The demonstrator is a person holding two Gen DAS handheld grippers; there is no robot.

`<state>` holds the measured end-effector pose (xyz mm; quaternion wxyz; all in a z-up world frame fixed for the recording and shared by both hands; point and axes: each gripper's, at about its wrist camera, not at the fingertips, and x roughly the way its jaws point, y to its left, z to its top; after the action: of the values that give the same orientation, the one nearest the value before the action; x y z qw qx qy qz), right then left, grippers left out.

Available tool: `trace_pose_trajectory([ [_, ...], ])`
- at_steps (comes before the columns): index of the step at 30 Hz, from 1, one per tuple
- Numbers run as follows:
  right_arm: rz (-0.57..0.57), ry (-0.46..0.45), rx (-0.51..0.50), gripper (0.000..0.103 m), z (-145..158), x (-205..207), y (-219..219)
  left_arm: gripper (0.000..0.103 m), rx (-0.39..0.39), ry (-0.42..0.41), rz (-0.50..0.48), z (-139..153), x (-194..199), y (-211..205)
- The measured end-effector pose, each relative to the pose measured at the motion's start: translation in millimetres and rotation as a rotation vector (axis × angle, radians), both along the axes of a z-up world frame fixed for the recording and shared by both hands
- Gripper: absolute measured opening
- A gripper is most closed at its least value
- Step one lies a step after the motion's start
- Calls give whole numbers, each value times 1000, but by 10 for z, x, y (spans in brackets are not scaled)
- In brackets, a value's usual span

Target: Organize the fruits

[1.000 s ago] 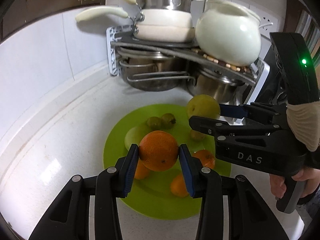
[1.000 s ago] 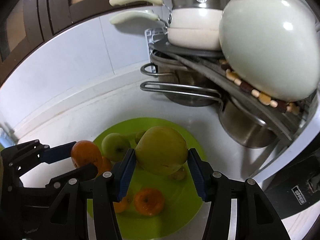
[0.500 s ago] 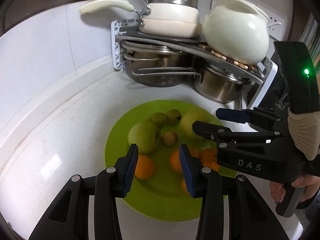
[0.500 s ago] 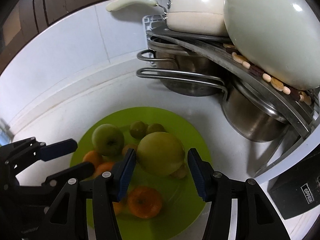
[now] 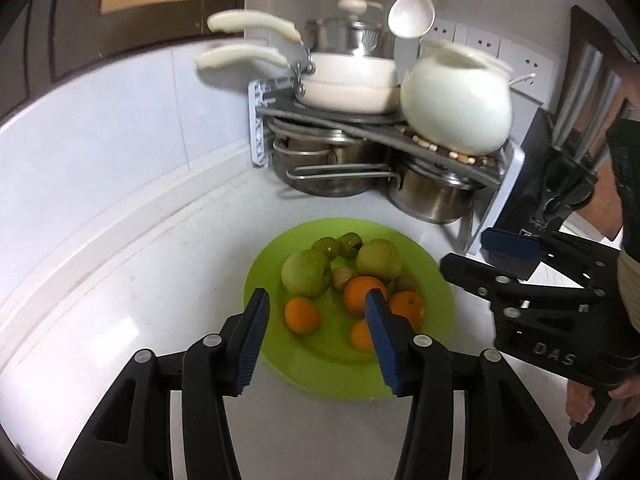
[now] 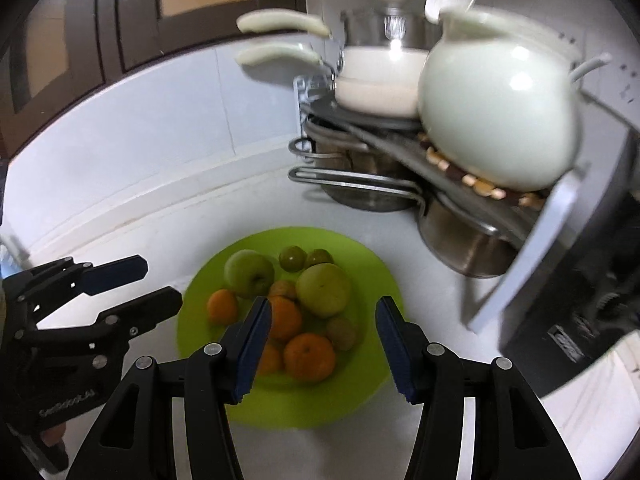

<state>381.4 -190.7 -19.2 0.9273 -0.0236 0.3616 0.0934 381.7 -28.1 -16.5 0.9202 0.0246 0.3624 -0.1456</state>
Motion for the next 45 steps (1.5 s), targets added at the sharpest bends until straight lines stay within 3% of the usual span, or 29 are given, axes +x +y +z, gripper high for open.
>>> trace_pose_trajectory([
  [7,-34,-80,3,61,281,-555,-40,60,-8,-69,9,229,-453,80],
  [13,-88,-128,-3,72,396,-999,14,82,7,-145,15,377,-849,174],
  [23,-168,-176,13,83,452,-1756,-82,101,34,-216,45,498,-1523,191],
  [45,-125,-202,16,89,569,-3029,-268,103,25,-241,147,640,-2883,38],
])
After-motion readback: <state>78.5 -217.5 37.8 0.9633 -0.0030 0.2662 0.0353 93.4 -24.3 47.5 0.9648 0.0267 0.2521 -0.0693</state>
